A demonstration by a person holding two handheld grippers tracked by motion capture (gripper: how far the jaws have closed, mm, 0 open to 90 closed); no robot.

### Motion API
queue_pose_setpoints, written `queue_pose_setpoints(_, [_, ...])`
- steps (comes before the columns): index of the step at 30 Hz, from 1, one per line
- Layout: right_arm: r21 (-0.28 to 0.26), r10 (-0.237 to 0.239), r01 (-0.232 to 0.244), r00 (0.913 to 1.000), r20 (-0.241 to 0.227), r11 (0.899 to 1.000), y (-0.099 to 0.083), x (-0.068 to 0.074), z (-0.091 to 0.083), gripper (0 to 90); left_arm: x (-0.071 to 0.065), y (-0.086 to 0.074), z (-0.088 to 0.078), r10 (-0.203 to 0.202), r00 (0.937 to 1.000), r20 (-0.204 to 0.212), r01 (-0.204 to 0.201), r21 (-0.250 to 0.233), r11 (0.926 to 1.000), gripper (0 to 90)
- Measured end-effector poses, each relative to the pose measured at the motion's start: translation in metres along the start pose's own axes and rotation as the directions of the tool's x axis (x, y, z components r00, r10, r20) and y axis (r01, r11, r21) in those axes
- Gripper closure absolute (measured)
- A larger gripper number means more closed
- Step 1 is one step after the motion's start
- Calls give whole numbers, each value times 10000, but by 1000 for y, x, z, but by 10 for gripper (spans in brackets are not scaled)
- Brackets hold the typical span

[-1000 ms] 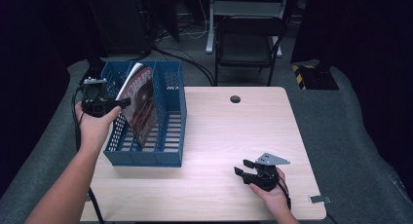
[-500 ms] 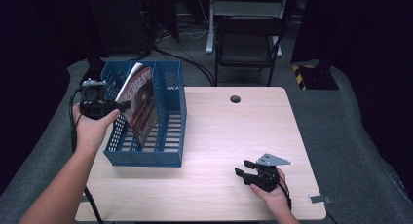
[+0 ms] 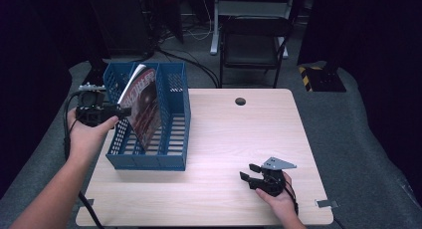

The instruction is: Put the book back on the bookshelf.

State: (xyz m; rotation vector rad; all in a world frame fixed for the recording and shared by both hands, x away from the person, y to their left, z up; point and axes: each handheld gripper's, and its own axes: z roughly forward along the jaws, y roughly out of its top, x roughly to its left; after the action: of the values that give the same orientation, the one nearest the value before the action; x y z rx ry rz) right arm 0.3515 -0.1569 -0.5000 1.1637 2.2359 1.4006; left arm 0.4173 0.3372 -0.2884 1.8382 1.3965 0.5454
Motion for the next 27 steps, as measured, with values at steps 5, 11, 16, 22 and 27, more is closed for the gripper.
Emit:
queue_pose_setpoints(5, [1, -70, 70, 10000, -6, 10000, 0, 0, 0, 452, -4, -2, -5, 183, 9998, -30, -183, 55, 9998, 381])
queue_pose_setpoints(11, [99, -48, 48, 10000, -11, 9999, 0, 1, 0, 448, -9, -12, -5, 317, 9995, -36, -316, 163, 9994, 381])
queue_pose_setpoints(16, [128, -164, 164, 9999, 8, 9998, -1, 1, 2, 447, -11, -23, -9, 314, 9995, 39, -315, 264, 9992, 381])
queue_pose_setpoints(22, [137, -77, 76, 10000, 29, 9999, -1, 2, 1, 447, -13, -43, -8, 376, 9992, 162, -382, 376, 9986, 381])
queue_pose_setpoints(27, [123, -159, 158, 9999, 46, 9998, -1, 2, 2, 445, -14, -63, -3, 372, 9993, 98, -376, 467, 9982, 380])
